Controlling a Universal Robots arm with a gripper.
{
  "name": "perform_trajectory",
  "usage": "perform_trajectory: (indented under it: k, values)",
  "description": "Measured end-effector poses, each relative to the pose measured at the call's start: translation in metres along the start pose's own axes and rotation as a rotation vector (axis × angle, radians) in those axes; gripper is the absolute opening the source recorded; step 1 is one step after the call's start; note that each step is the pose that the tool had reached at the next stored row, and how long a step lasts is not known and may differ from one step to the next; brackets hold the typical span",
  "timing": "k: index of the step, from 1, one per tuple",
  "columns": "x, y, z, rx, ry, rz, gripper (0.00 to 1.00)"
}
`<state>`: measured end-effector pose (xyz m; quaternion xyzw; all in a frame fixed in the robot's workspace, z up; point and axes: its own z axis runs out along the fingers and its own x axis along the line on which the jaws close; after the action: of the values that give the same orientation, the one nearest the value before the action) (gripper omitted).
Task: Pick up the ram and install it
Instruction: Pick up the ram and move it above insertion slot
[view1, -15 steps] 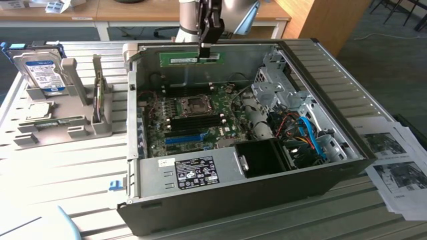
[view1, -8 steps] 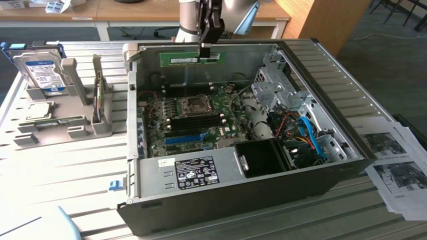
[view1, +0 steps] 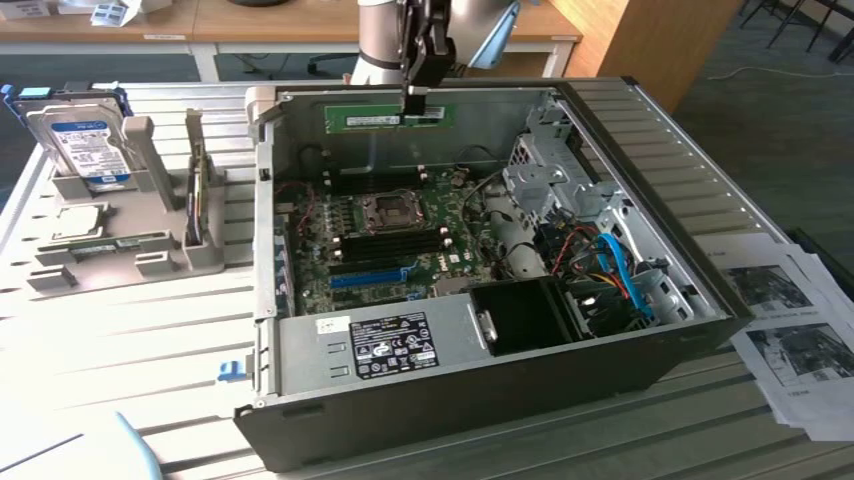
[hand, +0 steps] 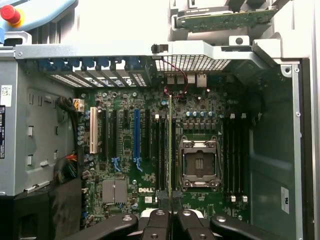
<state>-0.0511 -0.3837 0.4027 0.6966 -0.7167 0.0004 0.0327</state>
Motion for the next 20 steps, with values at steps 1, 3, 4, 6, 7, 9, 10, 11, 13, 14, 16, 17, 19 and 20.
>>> perform_trajectory:
  k: [1,3,4,6,7,9,10,11,13,14,16,17,19,20]
  values:
    - [0.000,0.0000,0.0002,0.0000,0.0000,0.000,0.11]
    - [0.000,-0.0001,0.0016,0.0000,0.0000,0.000,0.11]
    - [0.000,-0.0001,0.0027,0.0000,0.0000,0.000,0.11]
    - [0.000,-0.0002,0.0049,0.0000,0.0000,0.000,0.11]
    - [0.000,-0.0003,0.0061,0.0000,0.0000,0.000,0.11]
    - [0.000,-0.0004,0.0085,0.0000,0.0000,0.000,0.11]
    - [0.000,-0.0005,0.0098,-0.0001,0.0000,0.000,0.11]
    - [-0.001,-0.0005,0.0110,0.0000,0.0000,0.000,0.11]
    - [-0.001,-0.0006,0.0136,0.0000,-0.0001,0.000,0.11]
    - [-0.001,-0.0007,0.0150,0.0000,0.0000,0.000,0.11]
    - [-0.001,-0.0008,0.0175,0.0000,-0.0001,0.000,0.11]
    - [-0.001,-0.0009,0.0188,0.0000,0.0000,0.000,0.11]
    - [-0.001,-0.0010,0.0213,0.0000,0.0000,0.000,0.11]
    - [-0.001,-0.0011,0.0226,0.0000,0.0000,0.000,0.11]
